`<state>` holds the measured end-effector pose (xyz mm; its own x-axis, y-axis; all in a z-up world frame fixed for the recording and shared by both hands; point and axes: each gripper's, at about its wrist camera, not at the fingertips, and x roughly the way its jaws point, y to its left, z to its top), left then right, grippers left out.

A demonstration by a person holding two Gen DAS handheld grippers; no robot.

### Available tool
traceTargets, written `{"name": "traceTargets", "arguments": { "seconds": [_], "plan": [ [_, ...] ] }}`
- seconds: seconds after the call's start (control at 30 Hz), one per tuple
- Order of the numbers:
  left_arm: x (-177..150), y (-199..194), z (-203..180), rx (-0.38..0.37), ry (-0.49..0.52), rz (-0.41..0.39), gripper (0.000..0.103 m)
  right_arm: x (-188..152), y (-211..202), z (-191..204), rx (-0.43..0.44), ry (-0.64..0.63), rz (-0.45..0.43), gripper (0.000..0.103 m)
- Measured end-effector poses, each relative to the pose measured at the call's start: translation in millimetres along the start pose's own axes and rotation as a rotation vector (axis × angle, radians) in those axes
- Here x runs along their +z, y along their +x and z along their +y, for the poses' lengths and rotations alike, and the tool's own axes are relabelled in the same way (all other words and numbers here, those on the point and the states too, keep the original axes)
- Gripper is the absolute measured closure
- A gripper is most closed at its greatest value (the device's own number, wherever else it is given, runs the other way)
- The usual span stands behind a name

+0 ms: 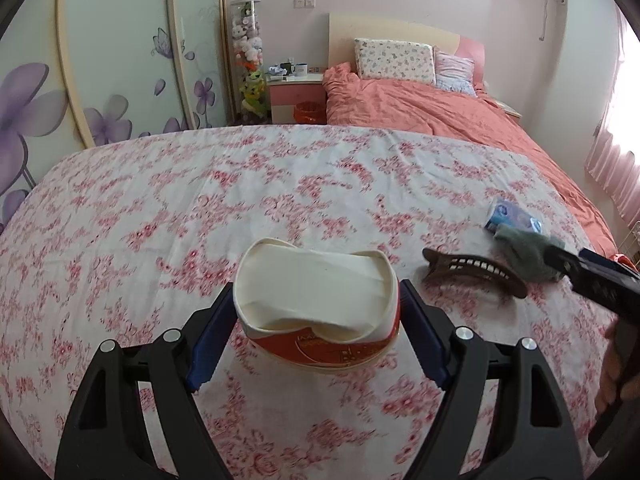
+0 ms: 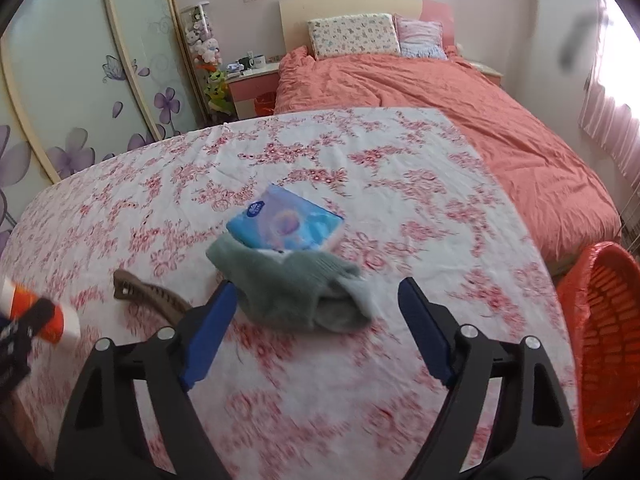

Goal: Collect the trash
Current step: 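Grasp the grey sock with the right tool while the left tool holds the cup, then carry the cup and grey sock over the orange basket and open both tools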

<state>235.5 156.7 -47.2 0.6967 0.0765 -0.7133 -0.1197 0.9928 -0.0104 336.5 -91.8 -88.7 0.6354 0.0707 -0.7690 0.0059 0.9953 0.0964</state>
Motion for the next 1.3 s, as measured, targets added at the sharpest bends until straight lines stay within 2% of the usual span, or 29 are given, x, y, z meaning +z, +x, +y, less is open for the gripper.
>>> {"name": "traceTargets", "arguments": {
  "seconds": [0.1,0.13,0.17,0.23,0.27,0.37,0.63,0.93,1.3],
  "plan": [
    [-4.3,0.1,2.0,-0.002,0.005,0.003,0.025,3.1,13.5,3.6,-0.013,0.008,0.027,0.026],
    [-5.2,0.5,2.1,-0.003,0.008,0.004,0.025,2.7,18.7,3.2,-0.02,0.008,0.044,0.033],
    [-6.0,0.6,1.9,-0.005,0.009,0.004,0.025,-0.3,21.2,3.2,-0.024,0.01,0.056,0.044],
    [-7.5,1.0,1.2,-0.01,0.012,0.004,0.025,-3.8,22.3,-0.1,-0.025,0.022,0.064,0.052],
    [-7.4,1.2,0.7,-0.011,0.013,0.004,0.025,-5.3,19.9,-1.8,-0.027,0.026,0.054,0.061],
    [-7.6,2.2,-1.5,-0.016,0.017,0.006,0.025,-9.4,14.2,-8.4,0.005,0.048,0.052,0.078],
    [-10.0,-1.2,-15.9,-0.034,0.033,0.008,0.025,-22.5,-10.1,-24.8,-0.016,0.064,0.021,0.082],
    [-6.6,-23.4,-45.0,-0.071,0.071,-0.023,0.025,-31.3,-64.2,-38.6,-0.085,0.033,-0.084,0.082],
    [1.4,-55.4,-87.2,-0.115,0.14,-0.069,0.025,-40.6,-129.0,-57.0,-0.073,0.052,-0.186,0.082]
  ]
}}
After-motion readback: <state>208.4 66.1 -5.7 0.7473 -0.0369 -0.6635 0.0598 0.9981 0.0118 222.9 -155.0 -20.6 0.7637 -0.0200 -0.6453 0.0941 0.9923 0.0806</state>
